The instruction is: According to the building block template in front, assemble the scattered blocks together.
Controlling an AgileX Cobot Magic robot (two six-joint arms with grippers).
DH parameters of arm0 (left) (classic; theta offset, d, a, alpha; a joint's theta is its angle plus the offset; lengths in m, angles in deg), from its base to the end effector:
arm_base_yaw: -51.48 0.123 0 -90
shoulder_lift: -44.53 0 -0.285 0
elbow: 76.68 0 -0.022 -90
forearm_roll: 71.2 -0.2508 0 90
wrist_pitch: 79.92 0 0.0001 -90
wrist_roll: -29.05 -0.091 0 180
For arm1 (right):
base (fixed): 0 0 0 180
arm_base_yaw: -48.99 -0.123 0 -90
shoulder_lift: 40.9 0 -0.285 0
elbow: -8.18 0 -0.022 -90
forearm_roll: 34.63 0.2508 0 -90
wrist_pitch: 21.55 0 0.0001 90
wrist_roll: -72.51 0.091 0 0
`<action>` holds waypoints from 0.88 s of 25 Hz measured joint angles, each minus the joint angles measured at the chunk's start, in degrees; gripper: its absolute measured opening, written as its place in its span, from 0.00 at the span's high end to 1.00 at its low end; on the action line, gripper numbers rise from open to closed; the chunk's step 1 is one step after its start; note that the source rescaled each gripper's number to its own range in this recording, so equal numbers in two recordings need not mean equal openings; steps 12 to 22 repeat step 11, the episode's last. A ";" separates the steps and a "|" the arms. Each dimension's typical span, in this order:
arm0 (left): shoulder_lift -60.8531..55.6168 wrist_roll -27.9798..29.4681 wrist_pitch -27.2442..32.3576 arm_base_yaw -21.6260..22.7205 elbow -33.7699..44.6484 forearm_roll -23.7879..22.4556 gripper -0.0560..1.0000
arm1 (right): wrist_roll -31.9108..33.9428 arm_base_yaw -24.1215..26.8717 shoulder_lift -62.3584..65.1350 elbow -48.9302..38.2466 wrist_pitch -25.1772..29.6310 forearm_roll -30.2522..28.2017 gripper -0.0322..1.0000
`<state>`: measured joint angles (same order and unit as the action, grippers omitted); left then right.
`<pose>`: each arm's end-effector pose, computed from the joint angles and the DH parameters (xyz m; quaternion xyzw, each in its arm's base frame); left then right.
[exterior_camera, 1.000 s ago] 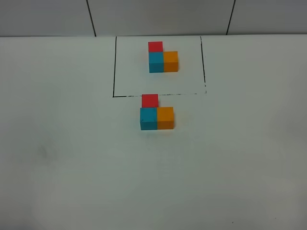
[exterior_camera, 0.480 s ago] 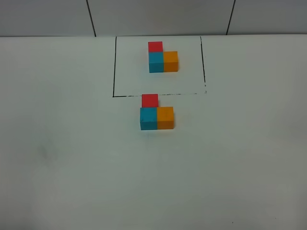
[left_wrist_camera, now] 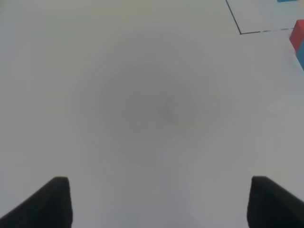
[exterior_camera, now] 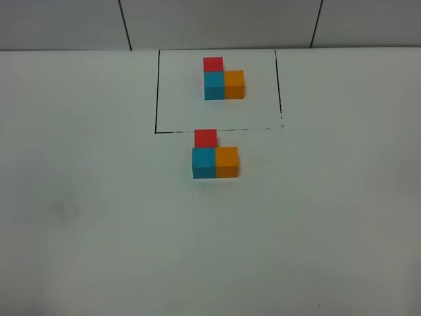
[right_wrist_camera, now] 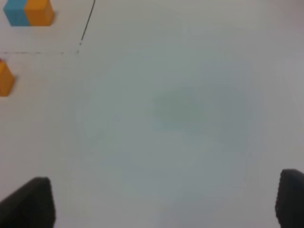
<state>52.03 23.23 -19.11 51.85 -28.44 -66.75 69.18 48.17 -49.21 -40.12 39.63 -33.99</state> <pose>-0.0064 -0.0062 0.2790 0.0421 0.8489 -0.0104 0.5268 -0.0043 0.0008 0.2781 -0.0312 0.8556 -0.0057 0.5166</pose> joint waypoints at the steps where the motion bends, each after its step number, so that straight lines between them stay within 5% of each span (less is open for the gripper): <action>1: 0.00 0.00 0.00 0.00 0.00 0.00 0.21 | 0.00 0.00 0.00 0.00 0.00 0.00 0.13; 22: 0.00 0.00 0.00 0.00 0.00 0.00 0.21 | 0.06 0.00 0.00 0.00 0.00 0.00 0.18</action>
